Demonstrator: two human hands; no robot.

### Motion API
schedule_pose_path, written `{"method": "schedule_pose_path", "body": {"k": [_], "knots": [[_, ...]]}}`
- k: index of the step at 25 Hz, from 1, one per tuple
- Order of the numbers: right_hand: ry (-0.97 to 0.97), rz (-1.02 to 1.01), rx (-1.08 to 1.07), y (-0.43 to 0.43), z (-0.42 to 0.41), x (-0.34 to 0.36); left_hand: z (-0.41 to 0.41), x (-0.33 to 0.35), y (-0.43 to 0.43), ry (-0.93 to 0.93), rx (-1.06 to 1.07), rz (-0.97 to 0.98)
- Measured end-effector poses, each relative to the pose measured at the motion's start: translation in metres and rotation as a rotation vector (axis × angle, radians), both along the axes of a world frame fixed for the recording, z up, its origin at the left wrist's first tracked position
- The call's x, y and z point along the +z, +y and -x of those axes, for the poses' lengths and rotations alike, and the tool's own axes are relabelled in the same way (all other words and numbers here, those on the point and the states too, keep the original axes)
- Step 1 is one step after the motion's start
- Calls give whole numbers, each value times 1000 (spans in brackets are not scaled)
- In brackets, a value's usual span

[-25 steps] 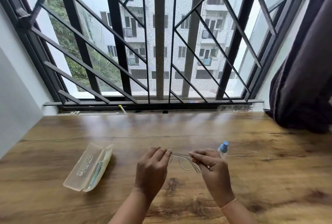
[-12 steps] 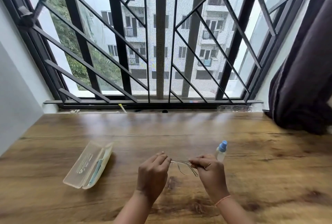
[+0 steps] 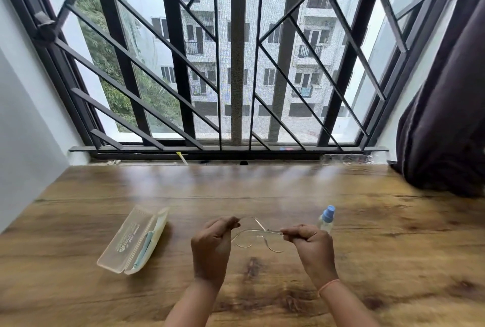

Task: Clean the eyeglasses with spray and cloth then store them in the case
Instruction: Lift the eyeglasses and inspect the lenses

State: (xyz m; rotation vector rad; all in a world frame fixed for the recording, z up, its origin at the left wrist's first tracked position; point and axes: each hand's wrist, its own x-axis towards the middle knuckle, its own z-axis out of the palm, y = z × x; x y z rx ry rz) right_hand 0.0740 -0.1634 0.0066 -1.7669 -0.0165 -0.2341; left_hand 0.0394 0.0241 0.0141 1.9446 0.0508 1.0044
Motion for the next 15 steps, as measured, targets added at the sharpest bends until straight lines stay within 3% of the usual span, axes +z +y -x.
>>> {"method": "schedule_pose_path", "body": {"k": [6, 10, 12, 15], "knots": [[-9, -47, 9, -1, 1, -6, -1, 5, 3, 59, -49, 569], [-17, -41, 24, 1, 4, -1, 0, 6, 2, 68, -64, 650], [-57, 77, 18, 3, 7, 5, 0, 8, 2, 67, -52, 634], [-362, 537, -7, 10, 13, 19, 0, 8, 1, 69, -26, 596]]}}
